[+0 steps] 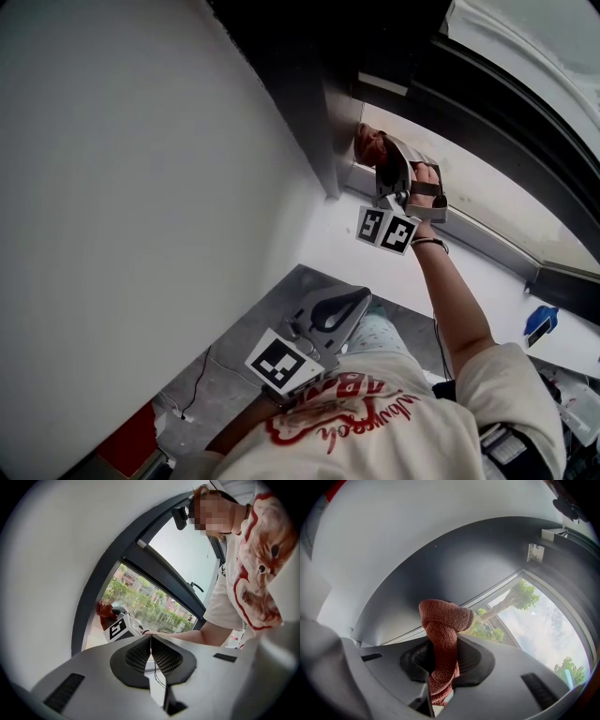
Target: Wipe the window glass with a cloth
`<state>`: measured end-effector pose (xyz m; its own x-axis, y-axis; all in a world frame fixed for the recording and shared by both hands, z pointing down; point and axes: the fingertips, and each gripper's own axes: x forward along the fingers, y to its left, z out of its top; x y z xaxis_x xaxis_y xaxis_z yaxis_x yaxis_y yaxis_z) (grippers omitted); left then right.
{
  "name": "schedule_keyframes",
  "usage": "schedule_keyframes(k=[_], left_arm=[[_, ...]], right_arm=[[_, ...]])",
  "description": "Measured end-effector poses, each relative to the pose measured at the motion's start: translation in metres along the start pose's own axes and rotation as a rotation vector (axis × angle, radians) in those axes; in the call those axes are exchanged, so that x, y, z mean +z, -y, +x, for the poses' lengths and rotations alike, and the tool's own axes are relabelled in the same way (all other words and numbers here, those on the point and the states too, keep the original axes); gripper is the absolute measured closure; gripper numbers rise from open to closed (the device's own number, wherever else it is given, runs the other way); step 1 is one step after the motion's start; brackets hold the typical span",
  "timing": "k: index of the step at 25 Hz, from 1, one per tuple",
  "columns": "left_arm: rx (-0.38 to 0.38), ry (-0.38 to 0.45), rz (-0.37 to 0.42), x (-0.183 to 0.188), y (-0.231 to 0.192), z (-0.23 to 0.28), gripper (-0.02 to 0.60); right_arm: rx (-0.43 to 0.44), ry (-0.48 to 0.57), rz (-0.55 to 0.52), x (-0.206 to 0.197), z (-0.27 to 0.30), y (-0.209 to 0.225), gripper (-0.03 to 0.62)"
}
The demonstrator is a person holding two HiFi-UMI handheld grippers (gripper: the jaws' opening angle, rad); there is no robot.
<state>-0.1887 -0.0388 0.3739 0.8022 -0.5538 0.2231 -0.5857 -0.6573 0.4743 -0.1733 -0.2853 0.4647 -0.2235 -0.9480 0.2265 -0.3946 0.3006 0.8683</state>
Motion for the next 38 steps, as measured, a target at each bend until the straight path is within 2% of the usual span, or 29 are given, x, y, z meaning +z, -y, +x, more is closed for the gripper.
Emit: schedule_keyframes(k=[9,17,25,30,38], left_arm=[[0.021,0.011,-0.023,-0.007,0.003,0.001,0.560],[0.032,-0.002,-0.057,-0.022,0.004,0.002,0.560],[0.033,0.000,-0.074,-0.025,0.010,0.003,0.560],[0.049,-0.003,-0.077,-0.033,0.004,0.002,0.560],[0.060,-0.006,-0.099,-0.040,-0.006,0.007,0.560]], right_arm=[[0.077,-0.041,0.010,-0.024,0.006,-0.037,0.511],[0.052,0.001,0.020,-0.028,0.009,-0.046,0.510],[0.129,-0.040,0.008,-0.044,0.014,-0.084,0.511],[0.112,-0.040,0.019,-0.049,0.021,-0.094,0.510],[0.208,-0.099,0.041,-0.077,0.032,-0.135,0.510]])
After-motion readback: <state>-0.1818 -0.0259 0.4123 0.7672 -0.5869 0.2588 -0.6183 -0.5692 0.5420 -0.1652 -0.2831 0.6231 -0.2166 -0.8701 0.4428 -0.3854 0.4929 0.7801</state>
